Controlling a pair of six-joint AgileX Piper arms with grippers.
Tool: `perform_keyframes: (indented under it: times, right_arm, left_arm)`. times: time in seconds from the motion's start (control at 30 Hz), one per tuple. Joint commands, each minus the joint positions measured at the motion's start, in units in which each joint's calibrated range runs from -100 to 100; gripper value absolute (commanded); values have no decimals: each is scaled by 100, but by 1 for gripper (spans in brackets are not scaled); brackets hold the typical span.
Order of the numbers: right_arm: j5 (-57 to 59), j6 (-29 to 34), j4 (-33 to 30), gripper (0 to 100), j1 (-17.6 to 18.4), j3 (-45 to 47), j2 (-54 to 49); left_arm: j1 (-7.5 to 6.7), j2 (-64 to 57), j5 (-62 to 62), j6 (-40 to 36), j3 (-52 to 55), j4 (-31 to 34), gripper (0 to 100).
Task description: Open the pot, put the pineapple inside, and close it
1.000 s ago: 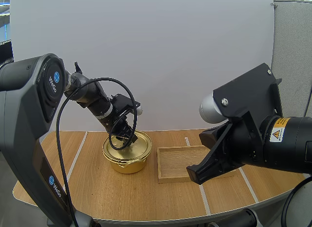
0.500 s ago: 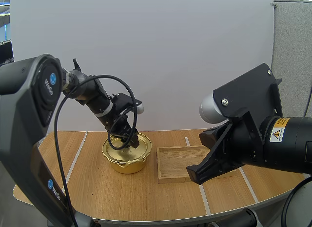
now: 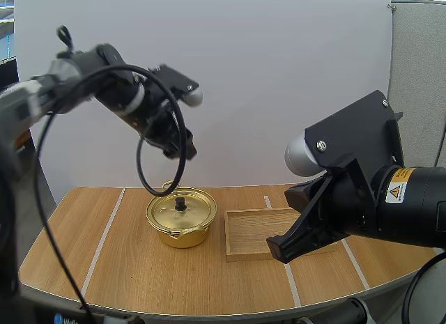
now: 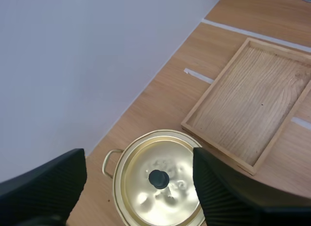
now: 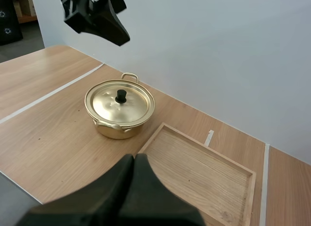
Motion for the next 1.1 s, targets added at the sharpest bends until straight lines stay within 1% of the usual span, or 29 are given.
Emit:
perform_keyframes:
  times: [0.0,0.27,0.37,0.6,0.97,1.07]
  right_arm:
    - [0,-27,8,0,-23,22,-52]
    - [0,-27,45,0,-23,22,-52]
    - [0,-27,67,0,-23,22,-52]
    - [0,-27,98,0,-23,22,-52]
    - [0,1,164,0,-23,22,-52]
    - [0,1,164,0,-23,22,-52]
  left_arm:
    - [-1,-625,290,-49,-39,79,100]
    - [-1,-1984,1060,-193,-39,101,100]
    - [-1,-2372,1291,-459,-39,168,100]
    - [-1,-3028,1306,-1073,-26,425,100]
    - [-1,-3989,1306,-1885,2,461,100]
    - [-1,-4343,1306,-2037,307,461,100]
